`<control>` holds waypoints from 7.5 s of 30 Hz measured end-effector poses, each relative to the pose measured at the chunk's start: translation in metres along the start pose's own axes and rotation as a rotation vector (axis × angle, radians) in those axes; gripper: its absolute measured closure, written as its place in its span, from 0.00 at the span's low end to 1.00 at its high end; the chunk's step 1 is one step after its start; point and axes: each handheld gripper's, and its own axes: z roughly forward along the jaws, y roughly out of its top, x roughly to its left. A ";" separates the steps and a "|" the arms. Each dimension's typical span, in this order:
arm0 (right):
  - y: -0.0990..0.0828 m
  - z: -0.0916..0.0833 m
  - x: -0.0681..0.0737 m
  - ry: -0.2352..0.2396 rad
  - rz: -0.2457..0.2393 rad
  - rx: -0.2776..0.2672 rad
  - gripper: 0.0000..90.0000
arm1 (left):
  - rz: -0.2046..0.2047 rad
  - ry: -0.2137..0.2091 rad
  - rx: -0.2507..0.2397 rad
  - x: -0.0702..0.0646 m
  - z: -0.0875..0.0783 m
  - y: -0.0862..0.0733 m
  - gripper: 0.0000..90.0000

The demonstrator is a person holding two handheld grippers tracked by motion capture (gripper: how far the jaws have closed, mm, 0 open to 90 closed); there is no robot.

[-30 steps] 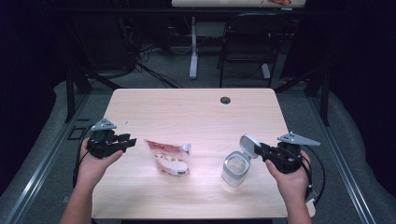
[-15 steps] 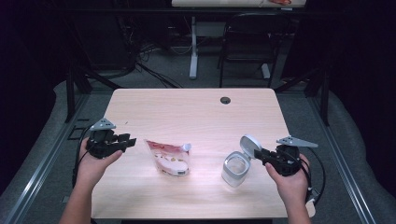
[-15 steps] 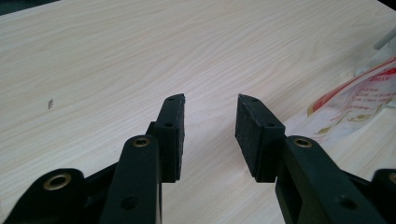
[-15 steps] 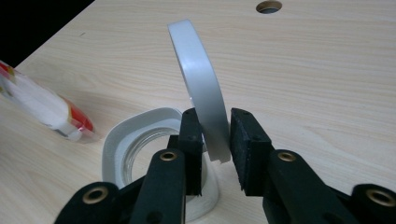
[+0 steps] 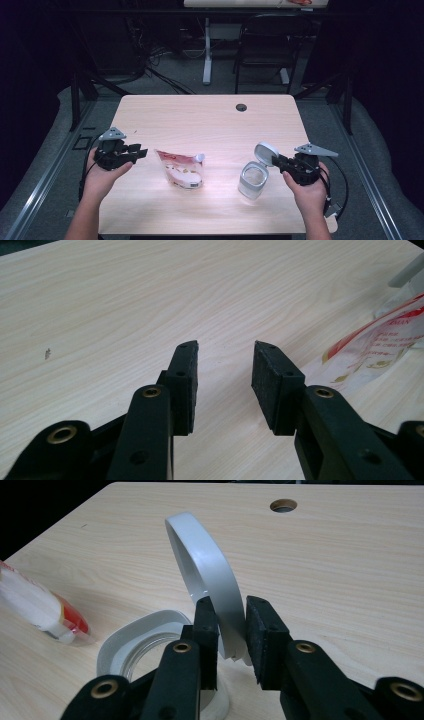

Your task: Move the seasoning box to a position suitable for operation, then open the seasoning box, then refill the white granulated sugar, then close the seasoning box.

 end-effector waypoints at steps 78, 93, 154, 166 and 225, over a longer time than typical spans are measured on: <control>0.008 -0.010 0.058 0.109 -0.138 0.055 0.74 | 0.113 -0.137 -0.040 -0.030 -0.028 0.016 0.75; 0.009 0.000 0.070 0.148 -0.169 0.078 0.74 | 0.125 -0.202 -0.032 -0.037 -0.008 0.014 0.80; 0.038 0.082 0.156 0.364 -0.363 0.108 0.60 | 0.128 -0.209 -0.049 -0.038 0.011 0.011 0.82; 0.042 0.083 0.164 0.357 -0.399 0.106 0.68 | 0.137 -0.216 -0.046 -0.038 0.010 0.011 0.86; 0.031 0.033 0.128 0.306 -0.408 0.062 0.60 | 0.213 -0.280 -0.089 -0.080 0.012 0.017 0.91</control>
